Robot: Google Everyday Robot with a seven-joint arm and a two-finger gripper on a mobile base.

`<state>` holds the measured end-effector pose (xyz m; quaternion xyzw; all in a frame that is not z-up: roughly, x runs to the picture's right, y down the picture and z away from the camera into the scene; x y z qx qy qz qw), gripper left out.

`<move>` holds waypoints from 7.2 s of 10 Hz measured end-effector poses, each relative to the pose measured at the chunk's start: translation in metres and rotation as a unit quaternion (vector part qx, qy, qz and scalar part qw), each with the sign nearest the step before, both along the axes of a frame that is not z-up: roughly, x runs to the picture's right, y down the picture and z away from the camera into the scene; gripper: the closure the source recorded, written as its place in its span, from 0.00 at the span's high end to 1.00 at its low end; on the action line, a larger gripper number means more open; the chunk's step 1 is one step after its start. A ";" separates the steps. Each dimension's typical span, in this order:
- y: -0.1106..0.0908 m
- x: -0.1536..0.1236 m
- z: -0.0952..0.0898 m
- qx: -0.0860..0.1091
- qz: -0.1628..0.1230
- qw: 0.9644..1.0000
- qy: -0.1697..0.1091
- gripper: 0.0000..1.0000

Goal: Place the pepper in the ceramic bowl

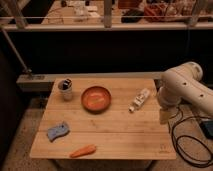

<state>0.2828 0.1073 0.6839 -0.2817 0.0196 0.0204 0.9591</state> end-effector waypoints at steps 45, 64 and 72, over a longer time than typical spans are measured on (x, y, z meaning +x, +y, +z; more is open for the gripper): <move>0.108 -0.248 -0.012 -0.009 -0.124 0.964 -0.236 0.80; 0.151 -0.351 0.030 -0.032 -0.144 0.932 -0.331 0.80; 0.169 -0.357 0.047 -0.043 -0.152 0.923 -0.351 0.80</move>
